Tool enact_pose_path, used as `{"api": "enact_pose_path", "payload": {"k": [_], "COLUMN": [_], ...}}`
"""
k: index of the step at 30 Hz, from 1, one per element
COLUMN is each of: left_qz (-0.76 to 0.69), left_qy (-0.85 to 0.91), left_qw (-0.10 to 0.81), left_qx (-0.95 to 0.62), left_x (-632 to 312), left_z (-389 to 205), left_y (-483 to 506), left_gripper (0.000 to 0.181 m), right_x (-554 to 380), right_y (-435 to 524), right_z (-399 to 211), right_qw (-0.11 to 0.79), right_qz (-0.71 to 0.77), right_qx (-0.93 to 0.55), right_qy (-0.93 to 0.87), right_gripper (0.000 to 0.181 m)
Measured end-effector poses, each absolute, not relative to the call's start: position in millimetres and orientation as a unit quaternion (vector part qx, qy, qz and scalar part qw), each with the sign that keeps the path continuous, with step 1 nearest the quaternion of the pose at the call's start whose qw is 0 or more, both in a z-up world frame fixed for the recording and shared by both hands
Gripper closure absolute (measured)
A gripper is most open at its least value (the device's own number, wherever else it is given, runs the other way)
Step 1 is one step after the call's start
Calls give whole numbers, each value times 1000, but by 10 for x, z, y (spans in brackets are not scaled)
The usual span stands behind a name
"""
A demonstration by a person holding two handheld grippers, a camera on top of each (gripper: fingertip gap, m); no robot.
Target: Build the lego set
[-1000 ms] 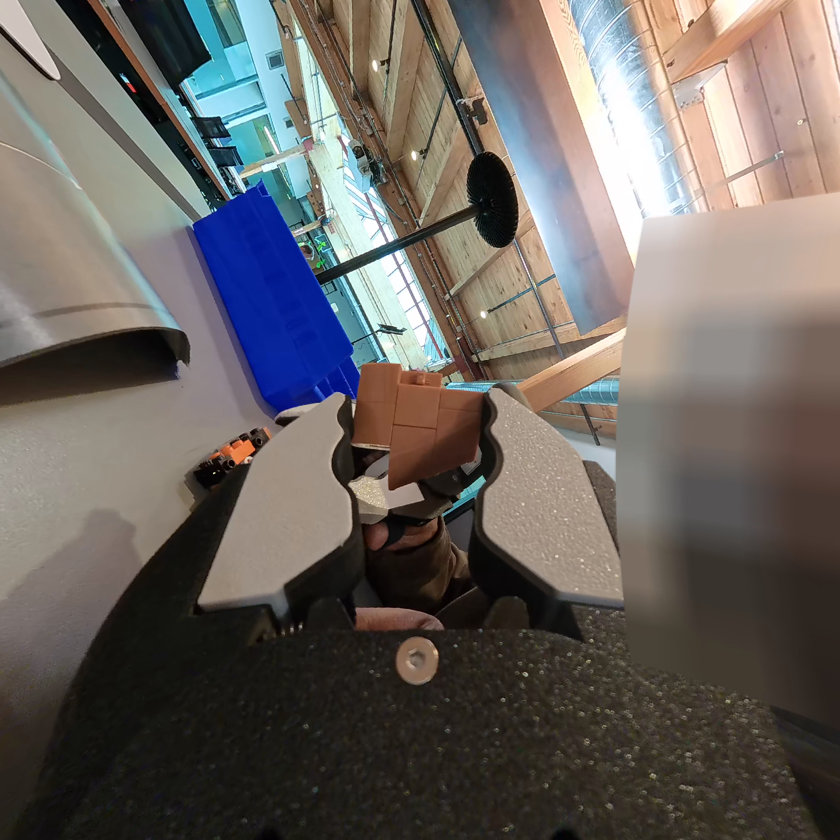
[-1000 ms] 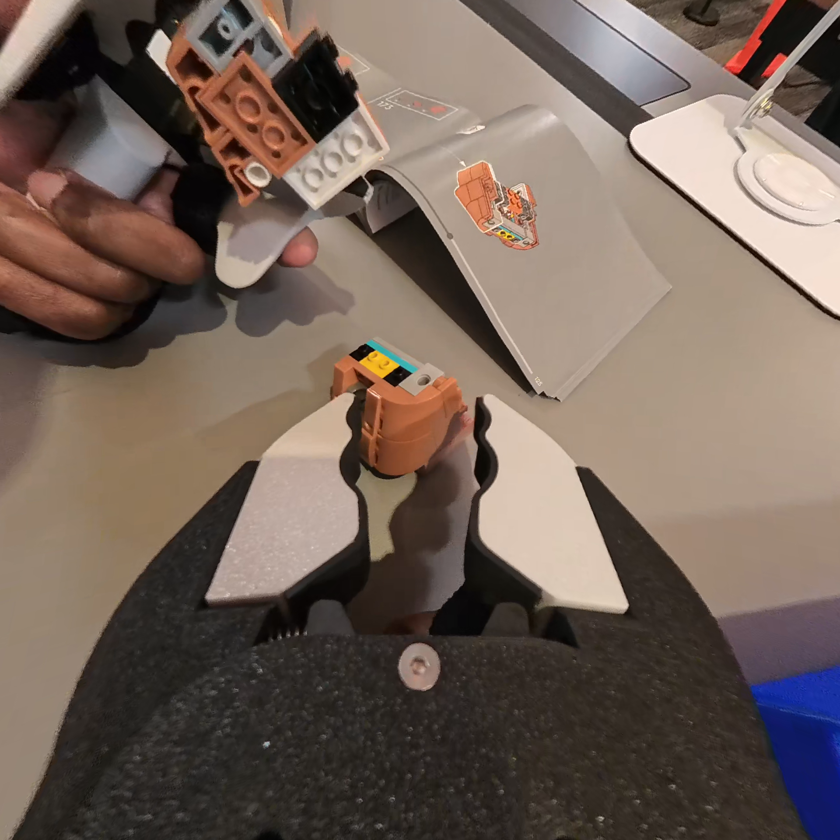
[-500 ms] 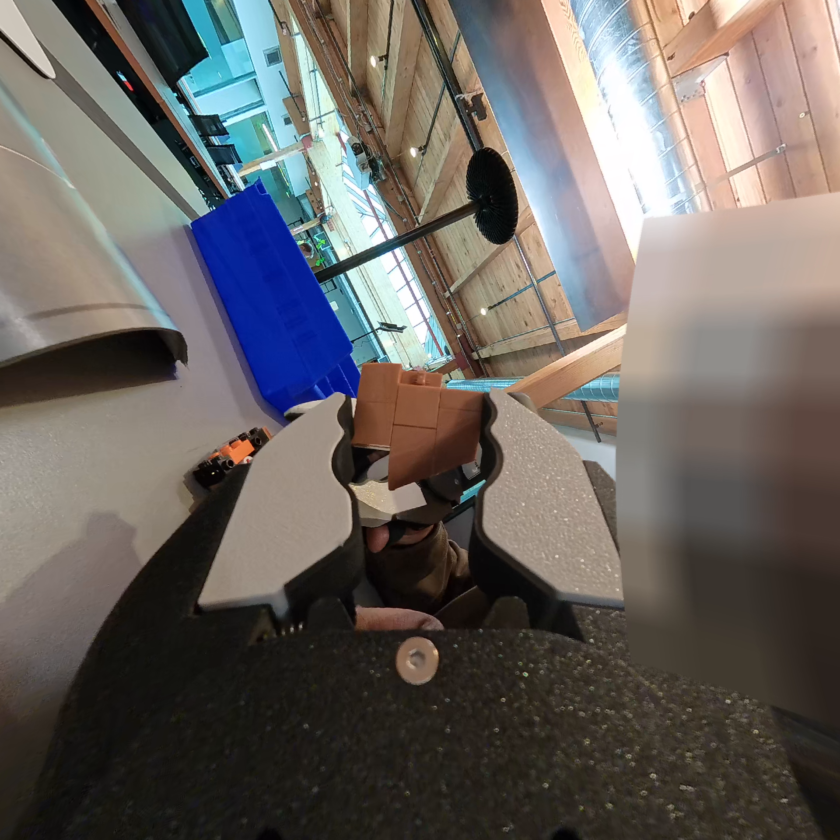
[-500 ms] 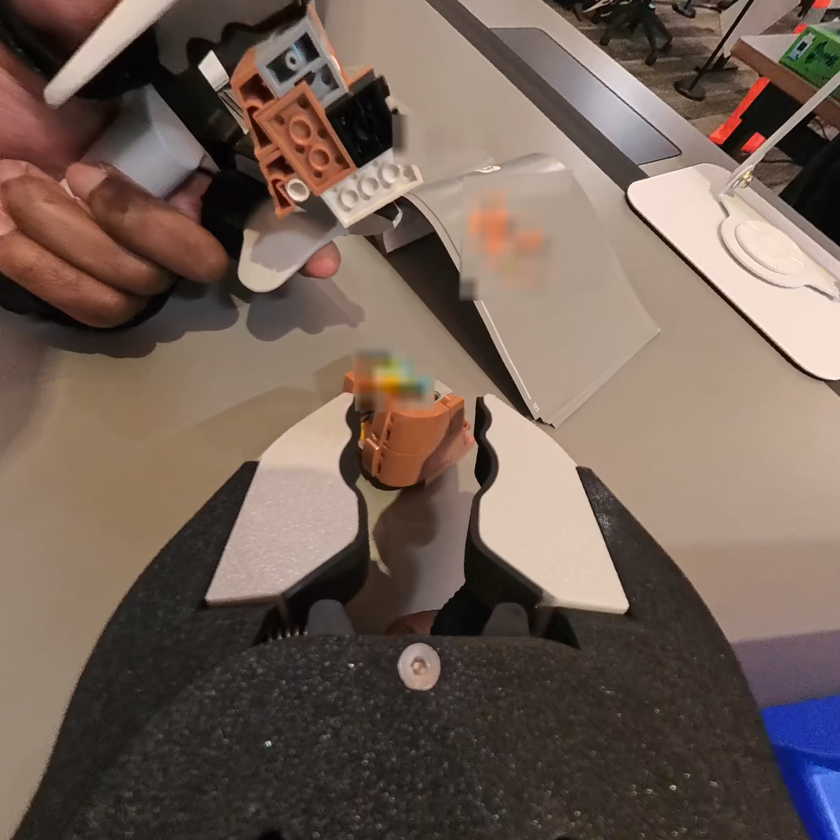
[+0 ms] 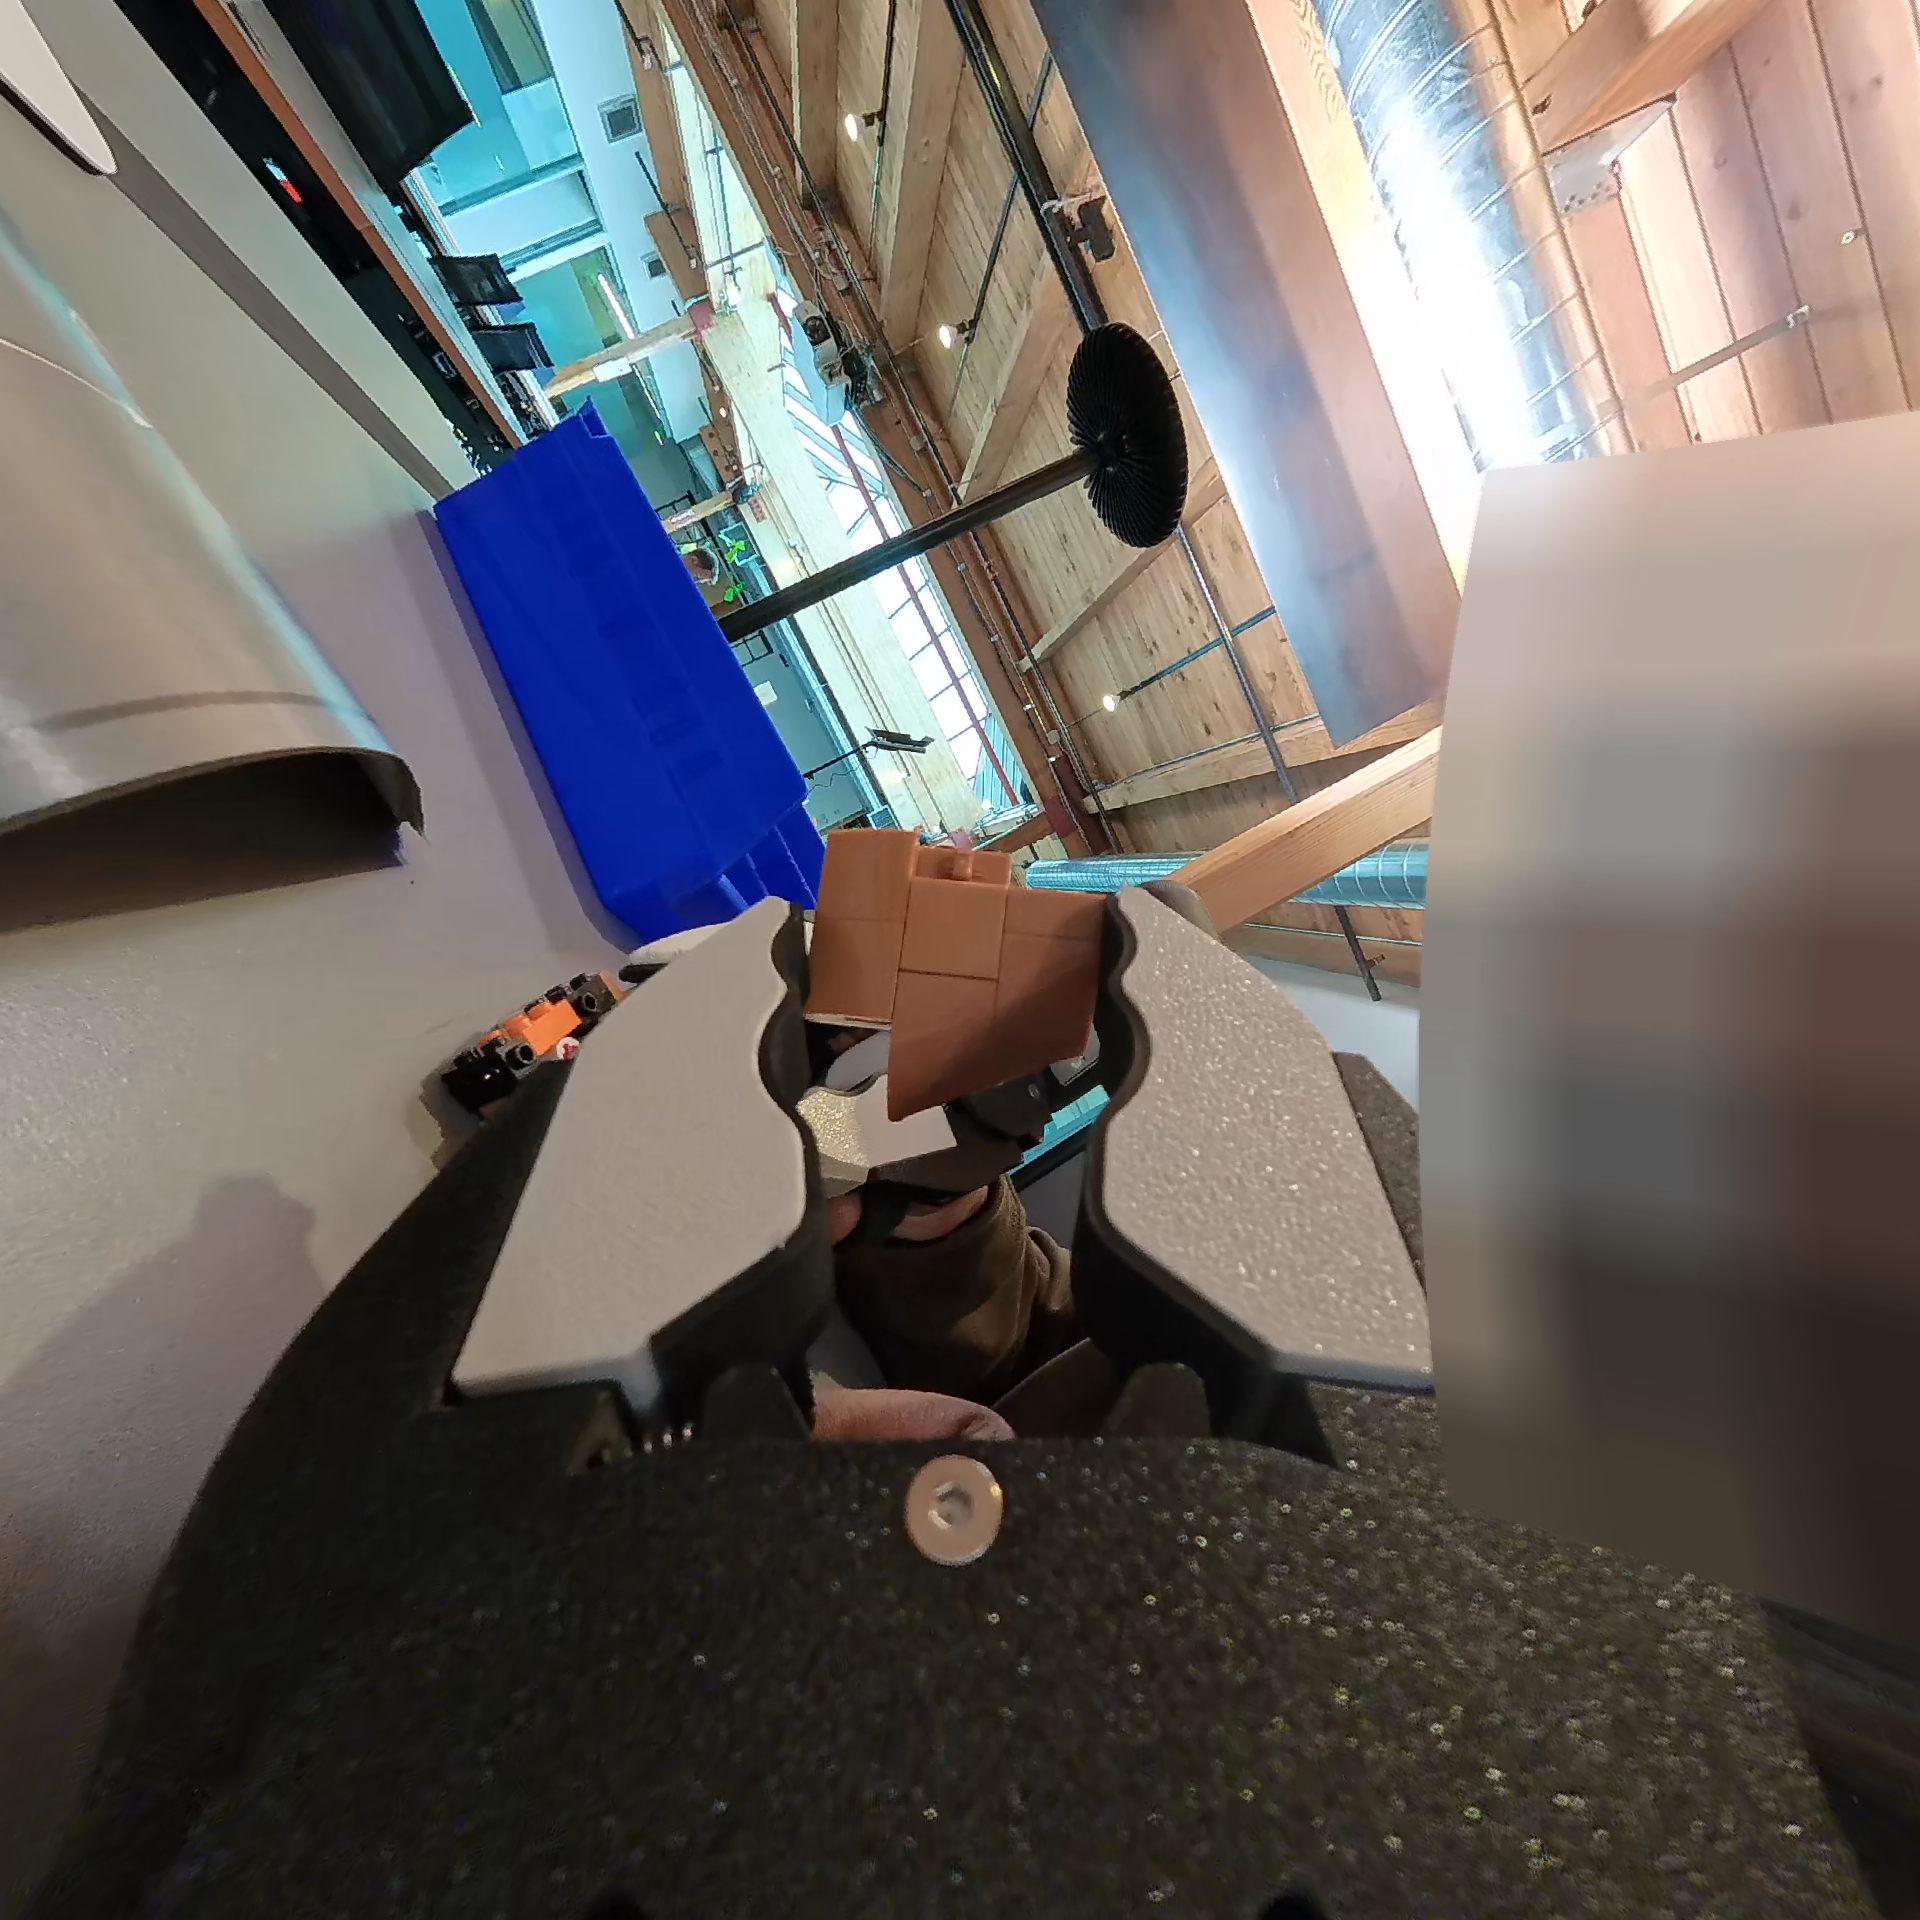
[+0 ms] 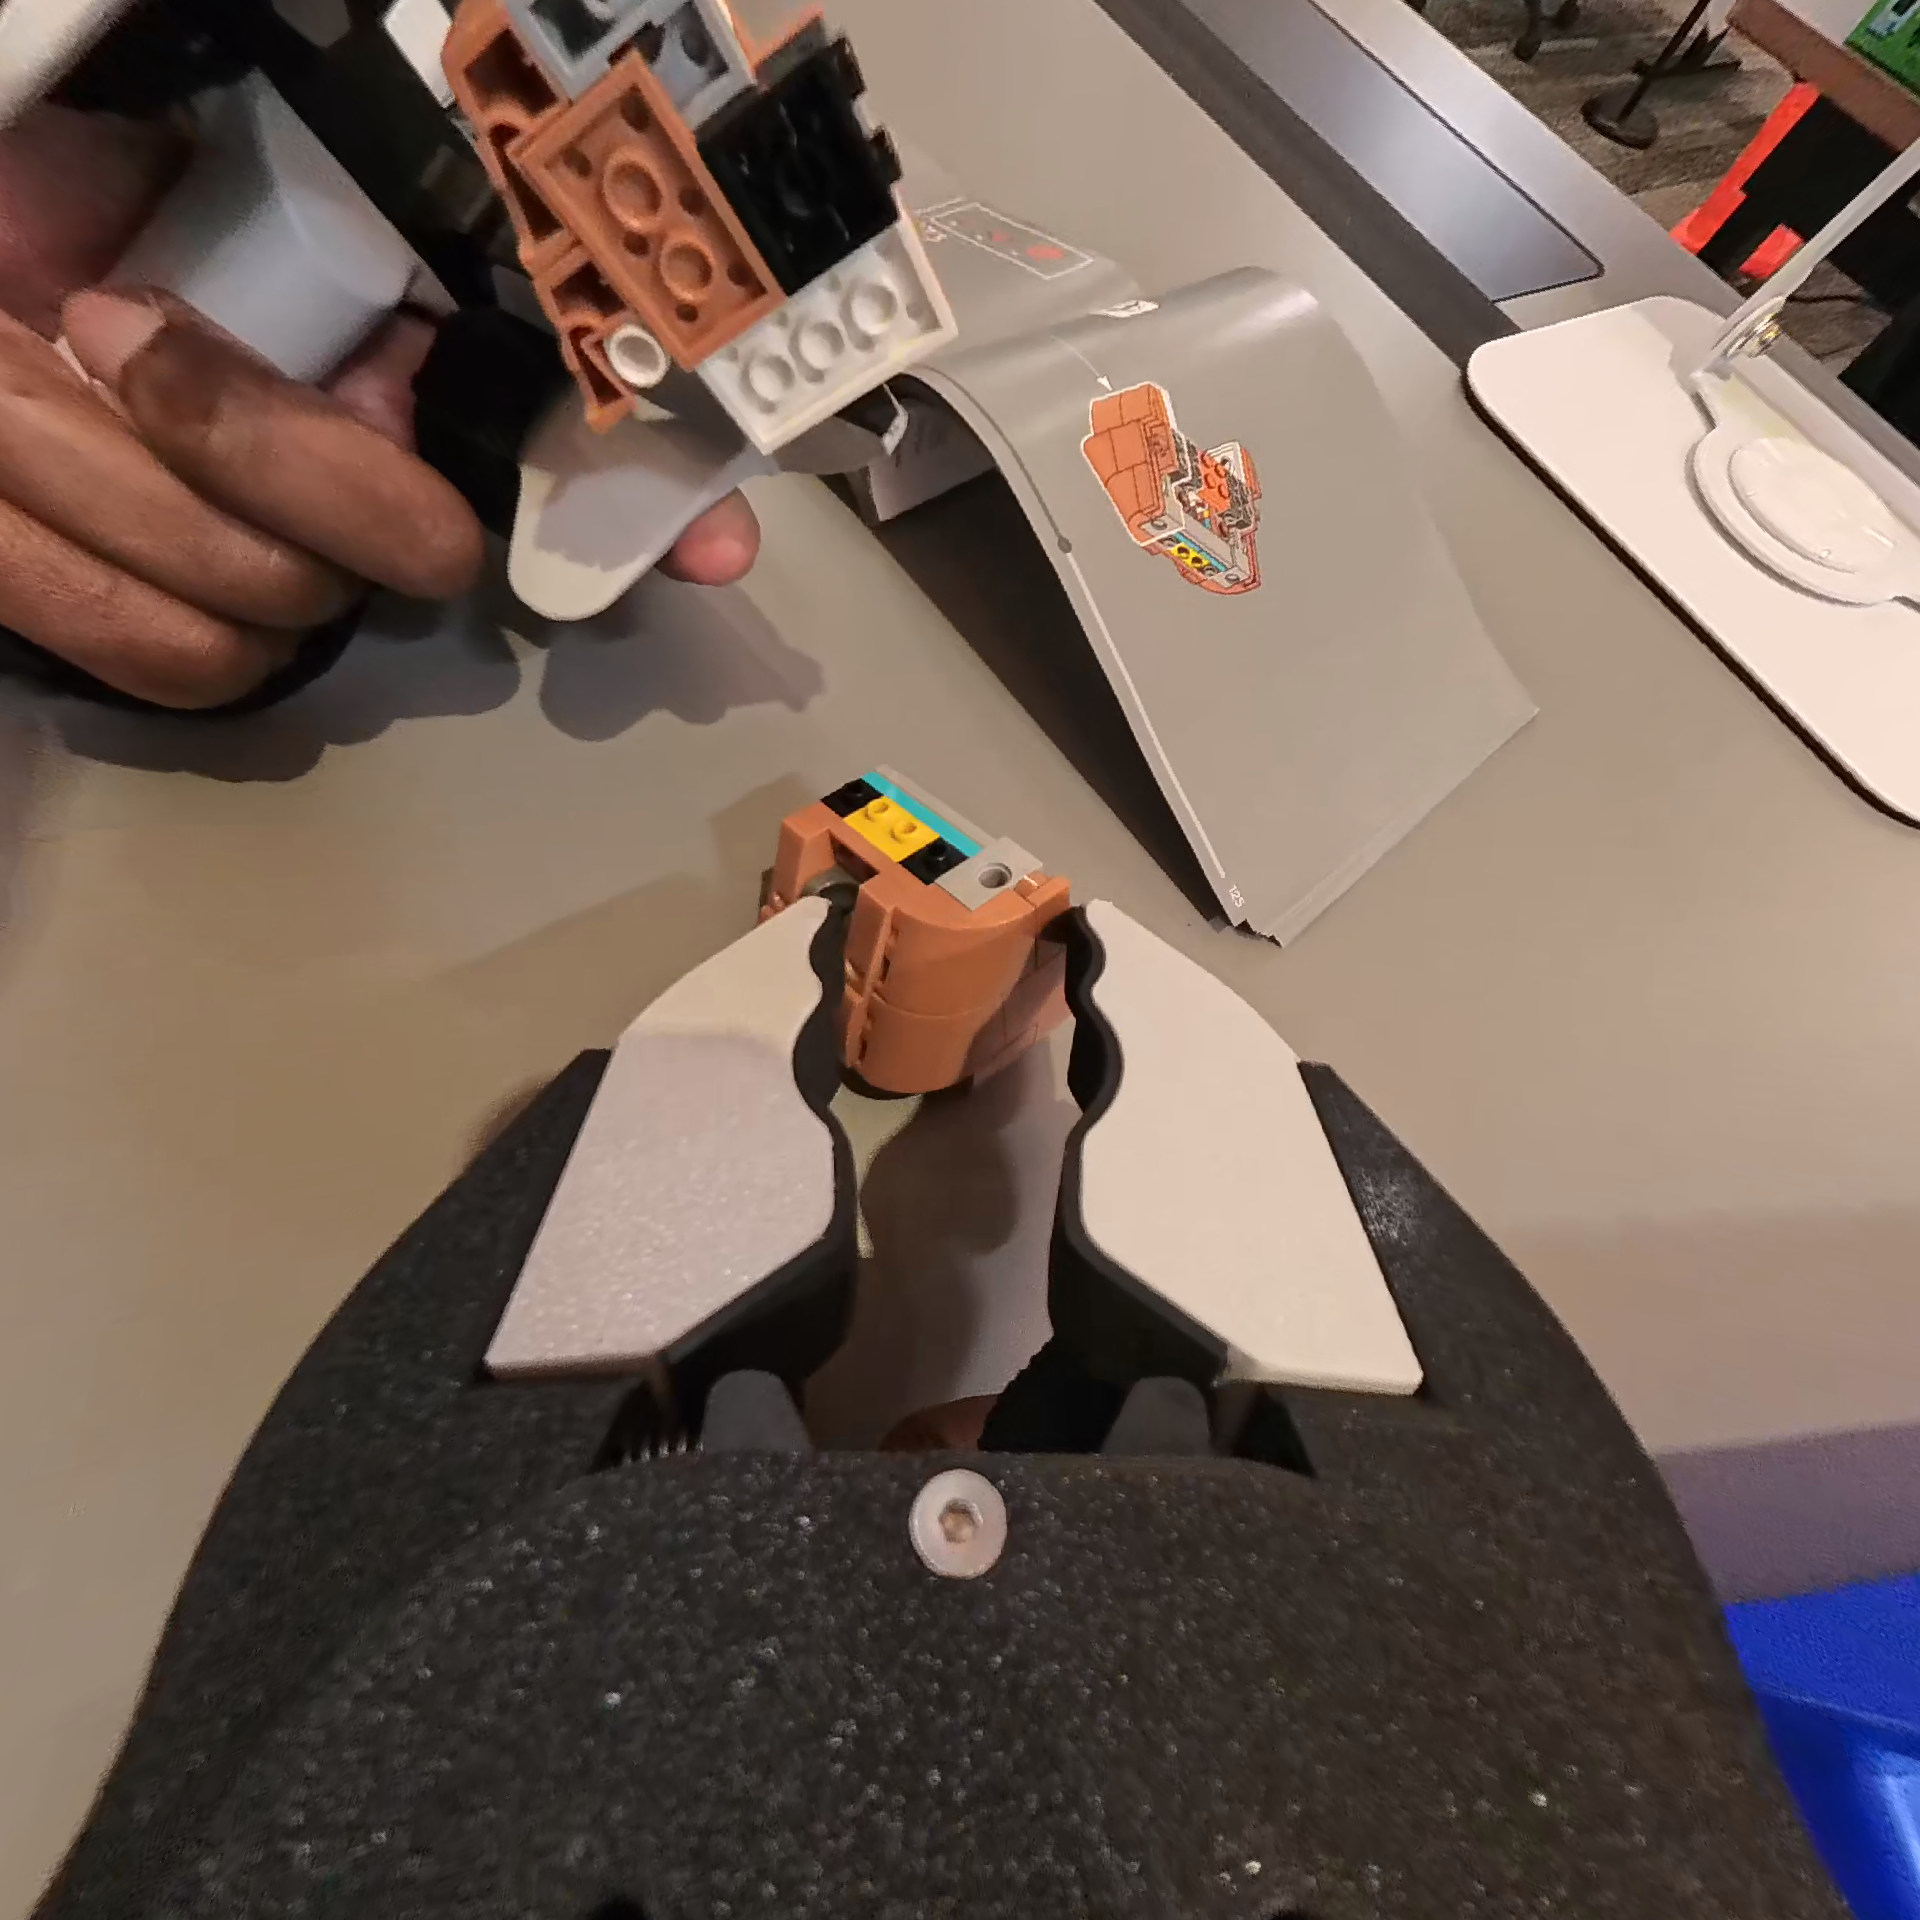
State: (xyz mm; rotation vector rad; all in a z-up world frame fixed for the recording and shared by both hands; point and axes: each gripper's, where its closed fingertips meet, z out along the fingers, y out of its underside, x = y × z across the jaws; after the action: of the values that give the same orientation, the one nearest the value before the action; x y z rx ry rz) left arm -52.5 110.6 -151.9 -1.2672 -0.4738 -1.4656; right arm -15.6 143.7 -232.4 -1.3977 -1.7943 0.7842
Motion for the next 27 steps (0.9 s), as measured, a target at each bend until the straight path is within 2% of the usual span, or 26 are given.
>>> {"api": "enact_pose_path", "payload": {"k": [11,20,27], "left_qz": [-614,-606,-614], "left_qy": [-198,-185,-181], "left_qw": [546,558,561], "left_qx": [-534,-536,-526], "left_x": [-540,-530,-511], "left_z": [-1514,-1479,-1444], "left_y": [1102,1084,1069], "left_gripper": [127,127,127], "right_x": [-179,-136,-63], "right_y": [1454,1326,1252], "right_z": [-2192,-1507,-1322], "right_qw": [384,504,572], "right_qz": [334,471,458], "right_qx": [-535,-423,-369], "right_qy": [-675,-588,-572], "right_gripper": [141,141,141]}}
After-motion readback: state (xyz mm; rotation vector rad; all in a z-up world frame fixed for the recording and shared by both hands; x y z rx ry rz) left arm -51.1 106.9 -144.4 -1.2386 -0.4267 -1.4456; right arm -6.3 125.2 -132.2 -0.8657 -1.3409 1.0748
